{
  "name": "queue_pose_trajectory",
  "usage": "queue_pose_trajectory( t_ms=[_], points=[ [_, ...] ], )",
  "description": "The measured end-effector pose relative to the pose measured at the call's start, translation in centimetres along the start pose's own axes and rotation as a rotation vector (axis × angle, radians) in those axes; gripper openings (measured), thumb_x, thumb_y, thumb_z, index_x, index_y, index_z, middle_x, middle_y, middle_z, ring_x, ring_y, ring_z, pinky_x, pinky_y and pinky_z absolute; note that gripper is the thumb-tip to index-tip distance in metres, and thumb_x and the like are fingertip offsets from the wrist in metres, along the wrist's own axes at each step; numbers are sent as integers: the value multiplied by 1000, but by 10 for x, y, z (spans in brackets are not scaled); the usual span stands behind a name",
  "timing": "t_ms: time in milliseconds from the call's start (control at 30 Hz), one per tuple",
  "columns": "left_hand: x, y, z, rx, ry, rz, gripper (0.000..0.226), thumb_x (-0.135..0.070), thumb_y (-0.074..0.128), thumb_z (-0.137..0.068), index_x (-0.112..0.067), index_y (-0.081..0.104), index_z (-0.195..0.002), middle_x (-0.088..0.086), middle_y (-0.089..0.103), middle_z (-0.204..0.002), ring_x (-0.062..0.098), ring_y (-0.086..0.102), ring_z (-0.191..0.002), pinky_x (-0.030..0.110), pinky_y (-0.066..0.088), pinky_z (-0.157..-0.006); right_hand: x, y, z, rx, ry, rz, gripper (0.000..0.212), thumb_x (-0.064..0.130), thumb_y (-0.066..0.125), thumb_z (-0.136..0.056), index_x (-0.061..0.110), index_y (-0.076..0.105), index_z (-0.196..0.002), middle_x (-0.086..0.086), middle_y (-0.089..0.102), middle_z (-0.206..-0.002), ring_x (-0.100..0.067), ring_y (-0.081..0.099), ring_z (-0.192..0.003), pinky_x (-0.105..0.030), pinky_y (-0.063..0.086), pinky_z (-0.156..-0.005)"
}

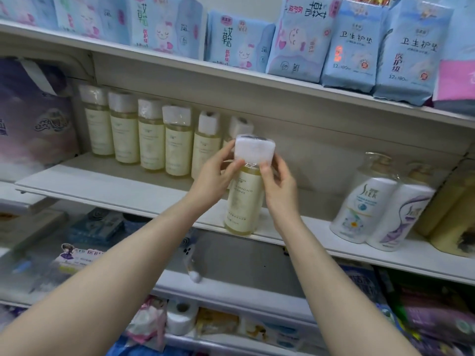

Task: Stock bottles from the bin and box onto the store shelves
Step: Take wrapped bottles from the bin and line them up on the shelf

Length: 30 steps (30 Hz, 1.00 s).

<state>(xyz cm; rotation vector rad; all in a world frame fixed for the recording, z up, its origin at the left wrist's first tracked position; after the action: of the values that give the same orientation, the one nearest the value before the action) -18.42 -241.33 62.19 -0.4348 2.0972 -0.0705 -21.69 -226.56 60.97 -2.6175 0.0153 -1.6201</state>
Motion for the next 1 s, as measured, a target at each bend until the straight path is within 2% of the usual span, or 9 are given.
queue_pose_trajectory(
  t_ms=[67, 133, 200, 400, 533, 667, 767, 867, 1000],
  points=[
    [12, 3, 12, -9, -26, -10, 47, -19, 55, -99, -27, 45, -145, -8, 66, -119, -6, 62, -102, 9, 48, -83, -13, 0, 16, 35, 7, 30, 48, 34, 65, -95, 34, 47, -139, 13, 64, -127, -2, 61, -114, -33, 51, -100],
    [26, 6, 26, -25, -55, -72, 49, -20, 58, -97, -30, 45, -144, -11, 65, -120, -11, 60, -102, 9, 47, -87, -29, 0, 33, 83, 29, 131, 69, 35, 74, -86, 35, 38, -145, 15, 59, -133, -1, 58, -116, -31, 51, -98],
    [40, 10, 42, -42, -86, -107, 52, -18, 62, -95, -31, 48, -142, -12, 66, -118, -12, 60, -101, 6, 46, -84, -46, 0, 45, 92, 62, 235, 79, 39, 79, -80, 33, 36, -146, 13, 56, -137, -4, 57, -116, -37, 52, -98],
    [58, 14, 57, -70, -161, -102, 48, -17, 68, -91, -33, 56, -134, -14, 69, -112, -5, 65, -98, 16, 51, -86, -60, 1, 39, 57, 88, 388, 75, 44, 81, -76, 27, 43, -138, 4, 57, -134, -15, 59, -115, -44, 52, -96],
    [61, 18, 39, 2, -159, -131, 52, -16, 71, -88, -30, 56, -135, -14, 69, -111, -7, 65, -98, 17, 51, -91, -64, -3, 26, 7, 121, 394, 72, 37, 82, -77, 27, 42, -136, 5, 61, -132, -17, 61, -114, -44, 52, -96],
    [71, 26, 16, 94, -149, -171, 55, -15, 71, -88, -25, 53, -139, -8, 68, -122, 1, 66, -105, 25, 51, -98, -68, -9, 8, -25, 152, 432, 67, 32, 81, -79, 22, 43, -134, 3, 62, -131, -19, 62, -114, -42, 51, -96],
    [82, 32, 2, 125, -162, -217, 59, -16, 70, -89, -14, 49, -144, -2, 64, -130, 10, 64, -113, 31, 49, -102, -75, -9, -7, -33, 177, 469, 63, 33, 80, -80, 20, 45, -131, -1, 60, -131, -23, 62, -113, -45, 51, -96],
    [90, 38, -7, 138, -139, -246, 51, -18, 71, -88, -7, 55, -136, 9, 61, -129, 19, 64, -113, 38, 50, -101, -84, -7, -21, -55, 216, 507, 58, 36, 79, -80, 17, 47, -126, -7, 55, -128, -28, 60, -114, -48, 49, -97],
    [102, 43, -19, 186, -156, -297, 40, -18, 68, -89, -3, 61, -125, 13, 63, -127, 23, 64, -112, 38, 50, -99, -89, -4, -40, -73, 255, 516, 58, 30, 77, -84, 12, 48, -132, -11, 58, -126, -28, 59, -114, -39, 49, -97]
  ],
)
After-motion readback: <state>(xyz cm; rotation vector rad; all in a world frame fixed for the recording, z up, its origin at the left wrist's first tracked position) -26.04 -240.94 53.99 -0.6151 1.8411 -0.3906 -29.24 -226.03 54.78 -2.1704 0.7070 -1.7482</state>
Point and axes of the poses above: each hand's wrist, its own z-axis away from the middle knuckle, its own y-axis out of the palm, x = y × z, the point moved 2 cm from there along -z, towards the middle knuckle
